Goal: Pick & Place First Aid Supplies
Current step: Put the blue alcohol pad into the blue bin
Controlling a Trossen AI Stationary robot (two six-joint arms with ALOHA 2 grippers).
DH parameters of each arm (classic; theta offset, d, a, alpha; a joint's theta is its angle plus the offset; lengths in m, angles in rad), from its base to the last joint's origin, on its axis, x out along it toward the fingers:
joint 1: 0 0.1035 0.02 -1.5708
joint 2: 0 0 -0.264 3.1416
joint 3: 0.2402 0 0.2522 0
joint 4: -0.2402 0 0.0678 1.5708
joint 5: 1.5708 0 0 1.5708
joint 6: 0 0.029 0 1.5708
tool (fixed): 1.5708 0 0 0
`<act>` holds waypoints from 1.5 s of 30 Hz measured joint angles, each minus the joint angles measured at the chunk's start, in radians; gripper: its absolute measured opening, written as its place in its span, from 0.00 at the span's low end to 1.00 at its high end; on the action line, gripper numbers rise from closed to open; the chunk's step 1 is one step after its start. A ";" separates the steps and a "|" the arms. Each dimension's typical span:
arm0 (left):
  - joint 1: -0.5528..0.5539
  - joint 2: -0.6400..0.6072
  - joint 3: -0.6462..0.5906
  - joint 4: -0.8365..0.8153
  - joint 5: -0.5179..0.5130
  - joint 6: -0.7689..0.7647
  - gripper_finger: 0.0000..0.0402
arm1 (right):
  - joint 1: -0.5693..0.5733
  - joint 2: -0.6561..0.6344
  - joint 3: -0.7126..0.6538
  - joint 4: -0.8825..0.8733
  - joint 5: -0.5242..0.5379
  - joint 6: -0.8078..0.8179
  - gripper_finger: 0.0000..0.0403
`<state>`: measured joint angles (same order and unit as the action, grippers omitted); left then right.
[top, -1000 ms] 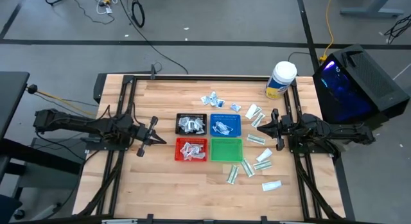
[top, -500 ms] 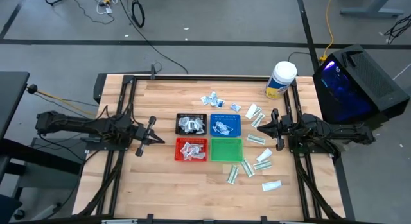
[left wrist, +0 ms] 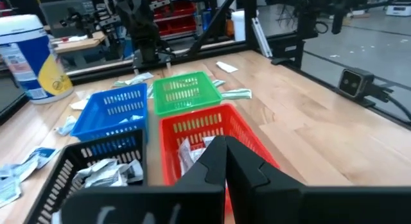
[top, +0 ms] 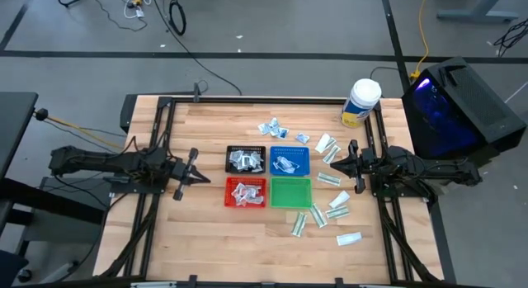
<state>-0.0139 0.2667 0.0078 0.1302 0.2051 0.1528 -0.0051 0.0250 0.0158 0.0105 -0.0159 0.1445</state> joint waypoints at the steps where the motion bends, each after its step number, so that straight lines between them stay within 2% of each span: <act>1: 0.000 -0.007 0.000 -0.005 -0.008 0.000 0.01 | 0.000 0.000 0.000 0.000 0.000 0.000 0.04; 10: 0.000 -0.062 0.000 -0.066 -0.035 0.000 0.01 | 0.000 0.000 0.000 0.000 0.000 0.000 0.04; 17: 0.000 -0.106 0.000 -0.078 -0.093 0.021 0.01 | 0.000 0.000 0.000 0.000 0.000 0.000 0.04; 35: 0.000 -0.262 0.000 -0.102 -0.110 -0.018 0.01 | 0.000 0.000 0.000 0.000 0.000 0.000 0.04; 45: 0.000 -0.265 0.000 -0.104 -0.116 -0.019 0.01 | 0.000 0.000 0.000 0.000 0.000 0.000 0.04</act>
<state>-0.0139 0.0013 0.0078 0.0265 0.0891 0.1337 -0.0051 0.0248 0.0157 0.0107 -0.0162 0.1444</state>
